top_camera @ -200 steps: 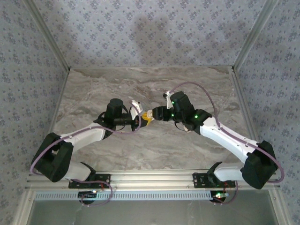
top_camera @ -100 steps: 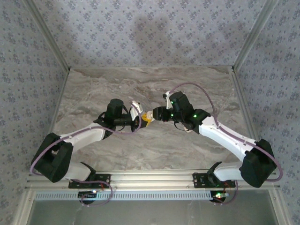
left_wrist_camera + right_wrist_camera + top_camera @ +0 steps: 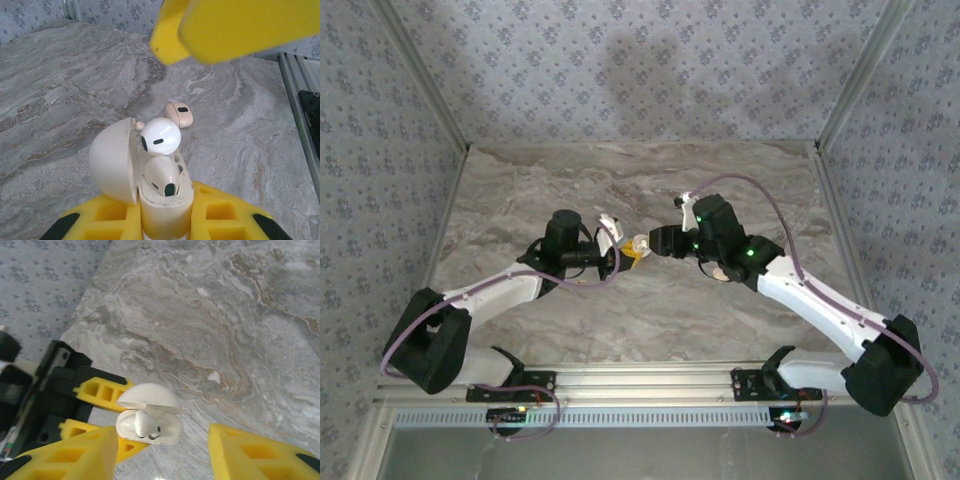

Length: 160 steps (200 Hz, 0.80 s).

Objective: Insert wireless bluetooth earbuds into charging case

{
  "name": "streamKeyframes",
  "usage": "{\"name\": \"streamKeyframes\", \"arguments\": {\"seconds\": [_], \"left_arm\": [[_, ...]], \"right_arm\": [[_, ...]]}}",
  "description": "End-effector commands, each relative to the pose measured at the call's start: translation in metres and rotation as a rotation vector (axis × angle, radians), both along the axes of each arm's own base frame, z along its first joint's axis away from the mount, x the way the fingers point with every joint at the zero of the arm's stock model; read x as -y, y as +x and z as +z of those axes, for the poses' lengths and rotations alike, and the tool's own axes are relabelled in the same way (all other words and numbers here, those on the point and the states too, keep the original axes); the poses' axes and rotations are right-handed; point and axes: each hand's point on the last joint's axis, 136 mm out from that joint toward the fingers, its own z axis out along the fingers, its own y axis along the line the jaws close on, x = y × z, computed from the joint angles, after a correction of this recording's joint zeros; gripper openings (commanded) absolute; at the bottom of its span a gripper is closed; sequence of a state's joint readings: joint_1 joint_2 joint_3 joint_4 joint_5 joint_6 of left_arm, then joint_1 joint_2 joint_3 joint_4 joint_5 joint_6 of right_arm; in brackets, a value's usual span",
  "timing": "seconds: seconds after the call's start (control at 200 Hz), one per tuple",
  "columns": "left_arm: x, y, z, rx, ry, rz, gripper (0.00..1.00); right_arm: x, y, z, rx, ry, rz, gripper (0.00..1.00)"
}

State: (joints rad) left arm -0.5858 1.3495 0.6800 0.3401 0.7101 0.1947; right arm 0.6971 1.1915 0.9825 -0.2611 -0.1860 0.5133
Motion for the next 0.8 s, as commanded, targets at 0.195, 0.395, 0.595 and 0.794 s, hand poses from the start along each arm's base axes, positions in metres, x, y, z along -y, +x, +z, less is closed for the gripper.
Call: {"name": "streamKeyframes", "arguments": {"seconds": [0.195, 0.395, 0.595, 0.794], "left_arm": [[0.006, -0.009, 0.037, 0.114, -0.051, -0.077, 0.17], [0.002, -0.007, 0.039, 0.172, -0.025, -0.058, 0.17], [0.001, -0.009, 0.039, 0.194, -0.016, -0.072, 0.17], [0.001, -0.012, 0.041, 0.213, -0.005, -0.088, 0.17]], "right_arm": [[0.009, -0.019, 0.036, 0.263, -0.100, 0.204, 0.46], [0.024, -0.025, 0.047, 0.459, -0.177, 0.302, 0.46], [0.024, -0.036, 0.039, 0.639, -0.297, 0.489, 0.43], [0.021, -0.037, 0.028, 0.769, -0.413, 0.634, 0.42]]}}
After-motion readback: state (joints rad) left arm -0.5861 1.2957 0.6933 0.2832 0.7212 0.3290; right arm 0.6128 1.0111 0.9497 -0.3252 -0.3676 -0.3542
